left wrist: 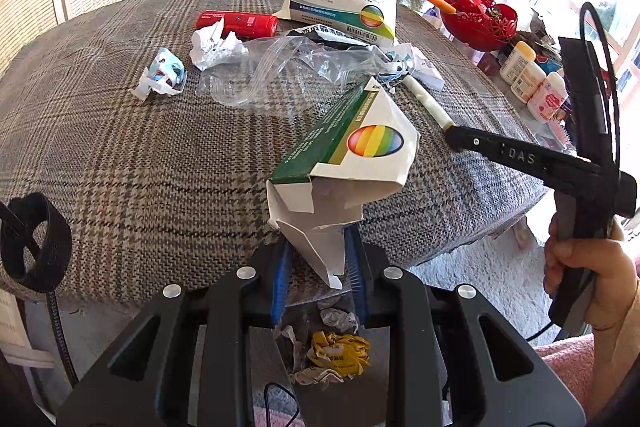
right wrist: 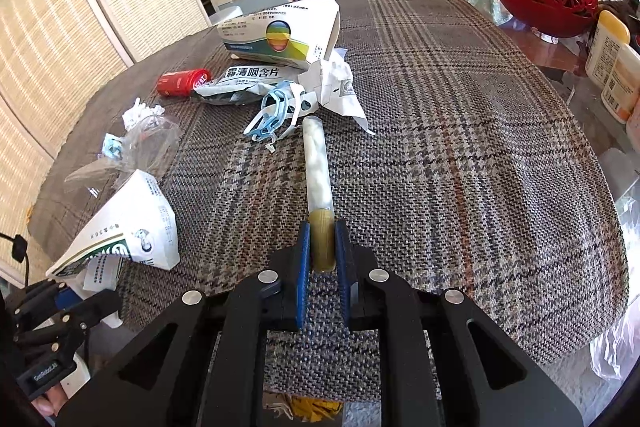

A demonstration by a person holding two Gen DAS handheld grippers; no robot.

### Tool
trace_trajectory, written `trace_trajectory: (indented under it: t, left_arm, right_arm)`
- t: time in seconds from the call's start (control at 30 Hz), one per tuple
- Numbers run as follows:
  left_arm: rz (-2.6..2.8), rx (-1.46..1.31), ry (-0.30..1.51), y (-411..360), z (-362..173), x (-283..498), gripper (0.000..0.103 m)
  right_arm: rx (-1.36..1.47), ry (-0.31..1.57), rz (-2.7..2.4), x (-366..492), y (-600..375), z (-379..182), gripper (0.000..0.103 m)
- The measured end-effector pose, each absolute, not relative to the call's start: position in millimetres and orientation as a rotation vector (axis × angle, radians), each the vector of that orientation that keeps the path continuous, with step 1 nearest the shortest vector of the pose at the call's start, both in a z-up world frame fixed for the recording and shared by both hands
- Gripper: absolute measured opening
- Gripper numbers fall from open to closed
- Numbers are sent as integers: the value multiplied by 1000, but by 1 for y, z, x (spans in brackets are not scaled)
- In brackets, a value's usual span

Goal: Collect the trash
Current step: 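Carry the box with the left tool while the right tool carries the tube over the bin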

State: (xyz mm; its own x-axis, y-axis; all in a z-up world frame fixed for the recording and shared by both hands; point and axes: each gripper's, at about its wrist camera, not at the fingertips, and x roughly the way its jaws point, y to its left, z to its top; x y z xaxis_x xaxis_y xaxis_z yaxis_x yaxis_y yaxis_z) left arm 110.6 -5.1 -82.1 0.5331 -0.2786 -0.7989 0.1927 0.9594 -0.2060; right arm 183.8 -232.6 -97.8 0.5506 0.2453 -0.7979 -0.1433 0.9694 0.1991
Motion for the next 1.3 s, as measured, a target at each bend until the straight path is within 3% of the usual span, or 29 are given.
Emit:
trace_trajectory:
  t: [0.7, 1.3]
  left_arm:
    - [-279, -91, 958, -11, -84, 40, 24]
    - [-273, -98, 1033, -16, -120, -4, 24]
  right_arm:
    - [150, 987, 286, 97, -257, -96, 13]
    - [170, 1028, 341, 30, -249, -121, 13]
